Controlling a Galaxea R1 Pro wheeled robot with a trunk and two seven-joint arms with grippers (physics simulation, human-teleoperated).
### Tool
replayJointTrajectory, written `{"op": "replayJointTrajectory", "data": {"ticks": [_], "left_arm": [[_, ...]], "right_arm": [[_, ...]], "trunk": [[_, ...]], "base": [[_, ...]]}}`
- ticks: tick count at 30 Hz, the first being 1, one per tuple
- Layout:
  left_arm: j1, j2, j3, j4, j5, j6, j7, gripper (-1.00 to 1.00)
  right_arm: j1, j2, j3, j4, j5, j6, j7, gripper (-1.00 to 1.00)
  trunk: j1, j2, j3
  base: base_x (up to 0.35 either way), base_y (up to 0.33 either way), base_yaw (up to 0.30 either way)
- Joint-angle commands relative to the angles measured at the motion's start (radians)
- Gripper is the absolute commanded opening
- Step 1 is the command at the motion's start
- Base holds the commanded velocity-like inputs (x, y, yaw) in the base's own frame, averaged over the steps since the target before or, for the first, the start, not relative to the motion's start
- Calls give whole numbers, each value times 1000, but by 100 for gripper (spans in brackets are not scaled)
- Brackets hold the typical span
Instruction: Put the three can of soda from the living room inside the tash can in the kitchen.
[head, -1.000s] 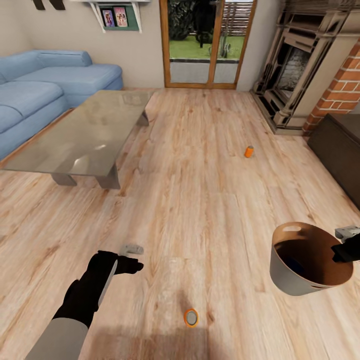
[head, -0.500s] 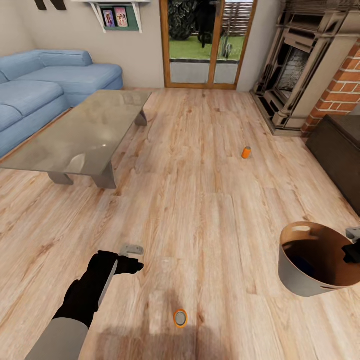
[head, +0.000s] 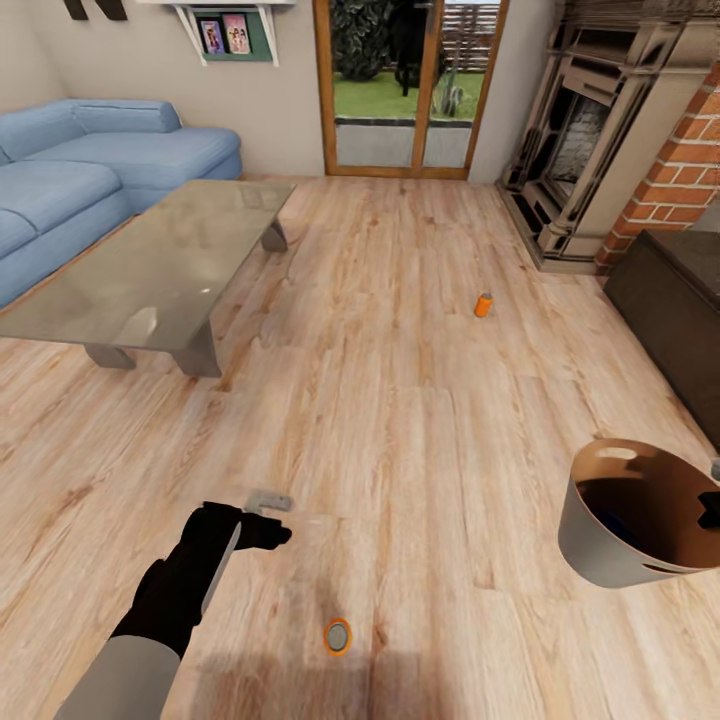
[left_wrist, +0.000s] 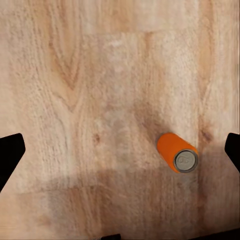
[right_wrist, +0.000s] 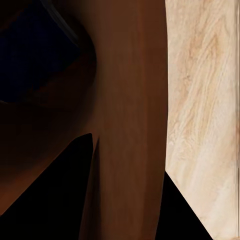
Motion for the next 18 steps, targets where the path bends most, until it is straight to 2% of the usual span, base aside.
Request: {"op": "replayJointTrajectory", "data": {"ticks": [1,6,10,14,15,18], "left_arm": [[0,-1,-3,1,-1,0,0,100],[0,-5,-10,7,-2,1,1,100],[0,-8,-29,21,-4,1,1,100],[-13,-34,-54,179,-5,-1,8,100],[-27,-51,-59,258,-3,-3,17,100],[-34,-59,-61,295,2,-4,22,100]], "right_arm": [[-1,0,-1,0,-7,4,1,-100],[-1,0,-3,0,-6,4,2,-100],[-5,0,-5,0,-6,4,5,-100],[-29,4,-3,0,-5,4,7,-100],[-75,9,-1,1,-5,4,7,-100],[-141,16,2,2,-4,4,7,-100]], "trunk": [[0,0,0],[0,0,0],[0,0,0],[0,0,0],[0,0,0],[0,0,0]], "base": [[0,-318,0],[0,-310,0],[0,-153,0],[0,-31,0],[0,-7,0],[0,-4,0]]}}
